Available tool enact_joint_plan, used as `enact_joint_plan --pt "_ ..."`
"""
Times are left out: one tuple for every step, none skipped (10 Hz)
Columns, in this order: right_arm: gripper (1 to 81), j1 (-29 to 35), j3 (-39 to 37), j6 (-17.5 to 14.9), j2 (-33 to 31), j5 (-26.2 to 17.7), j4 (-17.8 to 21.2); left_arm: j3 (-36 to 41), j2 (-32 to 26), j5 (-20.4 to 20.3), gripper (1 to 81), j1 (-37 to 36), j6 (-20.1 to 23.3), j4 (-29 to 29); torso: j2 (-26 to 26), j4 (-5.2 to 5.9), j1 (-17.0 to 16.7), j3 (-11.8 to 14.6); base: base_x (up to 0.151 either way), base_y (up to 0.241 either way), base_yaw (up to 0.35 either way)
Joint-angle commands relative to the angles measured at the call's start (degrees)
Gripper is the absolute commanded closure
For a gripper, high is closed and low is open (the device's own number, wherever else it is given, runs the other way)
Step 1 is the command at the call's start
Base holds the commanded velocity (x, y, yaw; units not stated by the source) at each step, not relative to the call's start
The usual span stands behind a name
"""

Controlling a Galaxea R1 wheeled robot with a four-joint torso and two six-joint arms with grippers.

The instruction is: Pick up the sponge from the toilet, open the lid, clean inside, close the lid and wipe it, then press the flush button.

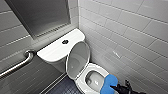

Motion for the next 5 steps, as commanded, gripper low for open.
enact_joint_plan --pt "81.1 14.4 -16.0 -0.6 13.3 -17.0 0.5 0.4 0.2 2.0 1.0 2.4 0.1 0.4 0.0 0.0 0.0 0.0 0.0 0.0 0.0" --pt "81.1 15.8 -20.3 -0.6 17.4 -18.7 1.9 0.4 0.1 2.0 1.0 2.3 0.1 0.3 0.0 0.0 0.0 0.0 0.0 0.0 0.0" --pt "81.1 16.8 -24.2 -0.6 21.2 -20.0 2.1 0.4 0.0 2.0 1.0 2.2 0.0 0.4 0.0 0.0 0.0 0.0 0.0 0.0 0.0" --pt "81.1 17.7 -27.3 -0.6 23.8 -21.9 1.7 0.4 0.0 2.0 1.0 2.2 0.0 0.3 0.0 0.0 0.0 0.0 0.0 0.0 0.0" --pt "81.1 18.3 -29.7 -0.6 25.7 -23.6 1.2 0.4 0.0 2.0 1.0 2.1 0.0 0.4 0.0 0.0 0.0 0.0 0.0 0.0 0.0"
